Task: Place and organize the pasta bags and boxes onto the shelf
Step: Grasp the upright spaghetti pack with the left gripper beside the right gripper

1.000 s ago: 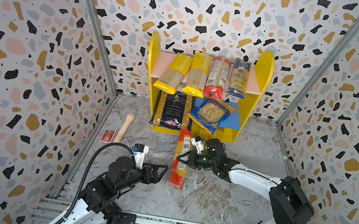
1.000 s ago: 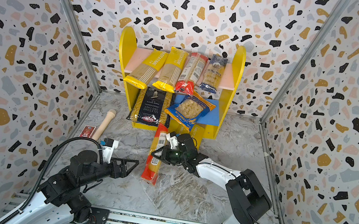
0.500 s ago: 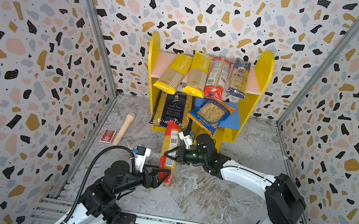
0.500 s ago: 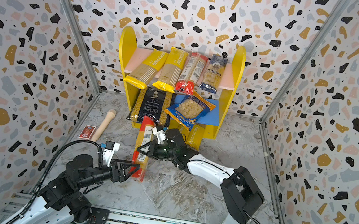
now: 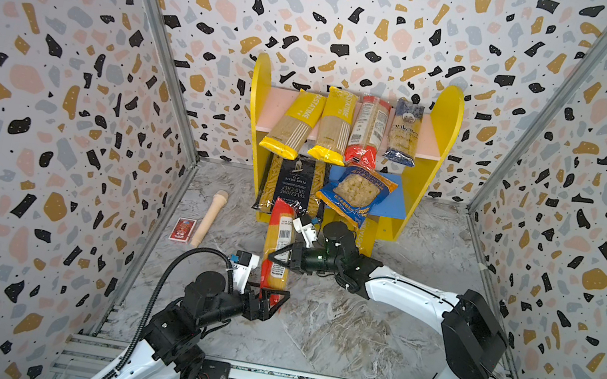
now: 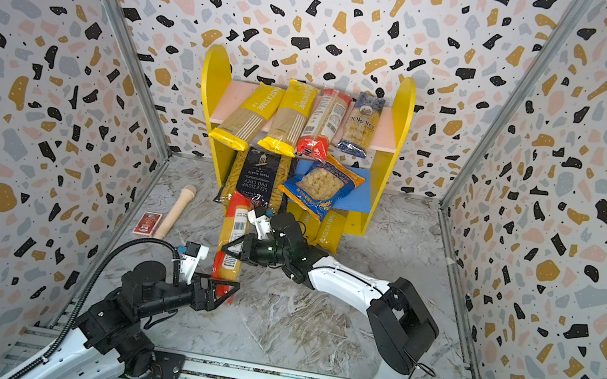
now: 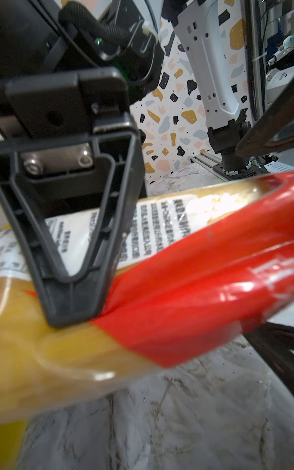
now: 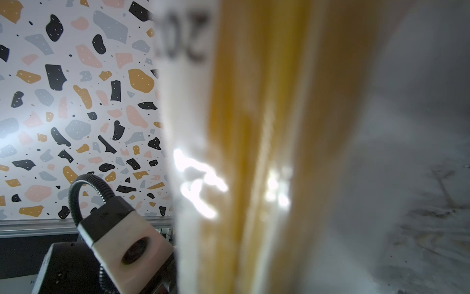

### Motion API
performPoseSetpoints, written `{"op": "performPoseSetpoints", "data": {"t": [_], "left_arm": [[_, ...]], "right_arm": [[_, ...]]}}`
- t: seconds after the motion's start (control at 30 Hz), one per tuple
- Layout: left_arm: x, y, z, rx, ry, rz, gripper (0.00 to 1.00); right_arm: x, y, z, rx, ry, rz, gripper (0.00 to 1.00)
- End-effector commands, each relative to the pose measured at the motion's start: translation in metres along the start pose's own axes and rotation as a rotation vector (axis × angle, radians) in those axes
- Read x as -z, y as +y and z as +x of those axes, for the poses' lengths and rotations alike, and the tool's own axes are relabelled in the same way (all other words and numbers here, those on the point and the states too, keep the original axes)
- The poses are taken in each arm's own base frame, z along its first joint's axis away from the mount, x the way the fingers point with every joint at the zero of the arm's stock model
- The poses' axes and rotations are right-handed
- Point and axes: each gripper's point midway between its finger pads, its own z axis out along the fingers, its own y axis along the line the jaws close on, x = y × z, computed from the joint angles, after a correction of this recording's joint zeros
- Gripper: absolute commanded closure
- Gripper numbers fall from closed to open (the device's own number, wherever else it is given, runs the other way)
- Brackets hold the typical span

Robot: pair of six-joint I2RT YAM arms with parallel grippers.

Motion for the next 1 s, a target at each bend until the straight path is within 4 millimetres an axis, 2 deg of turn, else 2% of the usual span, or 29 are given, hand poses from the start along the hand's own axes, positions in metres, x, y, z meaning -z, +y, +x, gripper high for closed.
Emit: {"op": "performPoseSetpoints", "data": {"t": [0.0,0.13,0.33,0.43,0.67,0.73,0.8,0.87,0.9,0.97], "left_arm": [[0.002,-0.005,-0.013,-0.036,-0.066,0.01,0.0],[0.007,0.001,-0.023,-0.027,-0.13,-0.032,0.01],[0.005,-0.002,-0.023,-0.031,-0.124,-0.016,0.26],[0.002,-0.001,-0.019,-0.033,-0.098,-0.01,0.28],[-0.001,-0.015,-0.02,-0.037,-0.096,0.069,0.25],[-0.001,-0.015,-0.019,-0.046,-0.087,0.073,0.37],[-0.002,-0.014,-0.016,-0.049,-0.075,0.07,0.58],[-0.002,-0.015,-0.015,-0.057,-0.067,0.074,0.75],[-0.001,-0.016,-0.016,-0.064,-0.07,0.069,0.82],[0.001,-0.016,-0.017,-0.078,-0.071,0.06,0.88]], "right_arm": [[0.017,0.071,-0.021,0.135,-0.063,-0.163,1.0],[0.016,0.071,-0.013,0.137,-0.046,-0.162,1.0],[0.016,0.068,-0.007,0.132,-0.033,-0.156,1.0],[0.013,0.075,-0.006,0.141,-0.017,-0.175,1.0],[0.004,0.082,0.002,0.148,0.012,-0.176,1.0],[0.004,0.085,0.004,0.15,0.015,-0.181,1.0],[0.005,0.089,0.004,0.16,0.017,-0.187,1.0],[0.006,0.09,0.004,0.166,0.02,-0.179,1.0],[0.007,0.09,0.004,0.169,0.019,-0.172,1.0],[0.009,0.089,0.004,0.176,0.018,-0.156,1.0]]}}
